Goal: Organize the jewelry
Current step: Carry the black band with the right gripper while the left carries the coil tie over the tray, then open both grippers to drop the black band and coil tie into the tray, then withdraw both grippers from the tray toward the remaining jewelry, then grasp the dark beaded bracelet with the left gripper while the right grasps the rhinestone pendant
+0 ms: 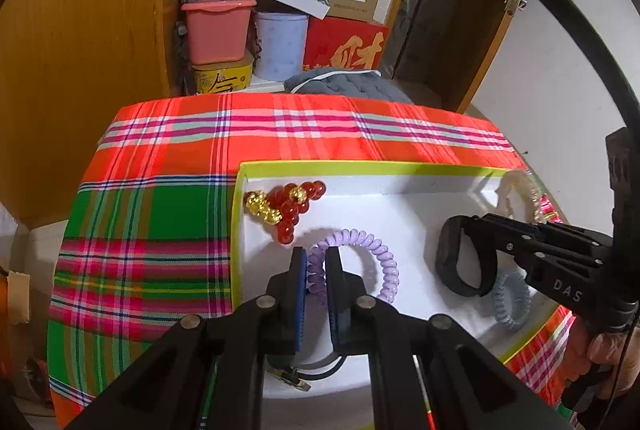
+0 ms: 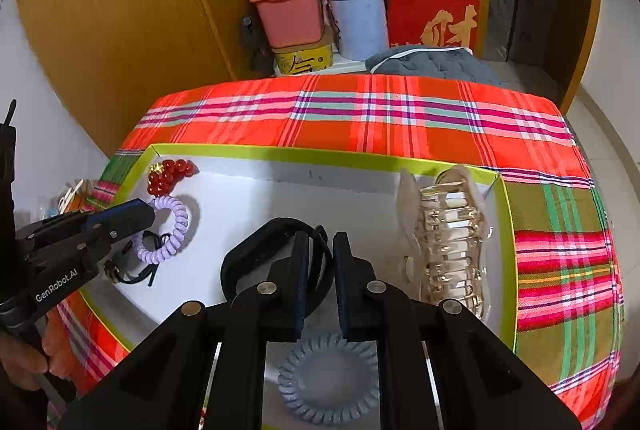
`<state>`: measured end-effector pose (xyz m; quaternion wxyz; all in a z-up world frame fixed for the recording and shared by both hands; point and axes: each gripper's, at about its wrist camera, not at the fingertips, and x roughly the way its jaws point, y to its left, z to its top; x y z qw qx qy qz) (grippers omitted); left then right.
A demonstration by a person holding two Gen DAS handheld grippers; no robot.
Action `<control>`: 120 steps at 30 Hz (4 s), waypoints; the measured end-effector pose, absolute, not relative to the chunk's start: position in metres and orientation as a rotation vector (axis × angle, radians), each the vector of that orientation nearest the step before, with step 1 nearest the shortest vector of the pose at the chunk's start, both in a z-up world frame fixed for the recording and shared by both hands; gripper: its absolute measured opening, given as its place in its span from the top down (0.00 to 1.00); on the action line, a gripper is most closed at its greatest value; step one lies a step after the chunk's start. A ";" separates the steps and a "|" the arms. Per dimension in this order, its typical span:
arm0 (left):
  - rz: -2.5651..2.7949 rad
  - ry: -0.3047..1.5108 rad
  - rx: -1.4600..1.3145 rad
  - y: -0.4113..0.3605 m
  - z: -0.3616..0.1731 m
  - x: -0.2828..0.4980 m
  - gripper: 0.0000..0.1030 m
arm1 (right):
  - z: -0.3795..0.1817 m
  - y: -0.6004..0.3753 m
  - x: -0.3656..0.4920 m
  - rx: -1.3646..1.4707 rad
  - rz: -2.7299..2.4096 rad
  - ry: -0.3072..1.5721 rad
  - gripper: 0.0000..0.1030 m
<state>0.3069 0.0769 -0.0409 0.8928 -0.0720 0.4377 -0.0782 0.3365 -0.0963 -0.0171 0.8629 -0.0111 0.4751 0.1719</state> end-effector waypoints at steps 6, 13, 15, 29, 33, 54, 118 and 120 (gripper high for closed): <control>-0.156 0.902 -0.161 0.077 -0.040 0.305 0.91 | -0.016 -0.098 0.334 -0.015 0.360 0.992 0.87; -0.159 0.869 -0.183 0.080 -0.022 0.291 0.91 | -0.002 -0.099 0.317 -0.013 0.365 0.969 0.86; -0.162 0.857 -0.184 0.079 -0.015 0.282 0.91 | 0.004 -0.101 0.309 -0.007 0.367 0.958 0.85; -0.186 0.845 -0.177 0.057 0.006 0.186 0.91 | 0.032 -0.128 0.212 0.051 0.407 0.933 0.83; -0.192 0.841 -0.188 0.054 0.010 0.157 0.91 | 0.038 -0.135 0.186 0.059 0.410 0.928 0.83; -0.203 0.858 -0.228 0.058 0.003 0.103 0.70 | 0.042 -0.159 0.133 0.097 0.412 0.942 0.79; -0.153 0.862 -0.294 0.094 -0.036 0.136 0.94 | -0.005 -0.085 0.188 -0.012 0.548 1.022 0.71; -0.150 0.859 -0.300 0.098 -0.035 0.135 0.94 | -0.007 -0.080 0.191 -0.024 0.557 1.025 0.70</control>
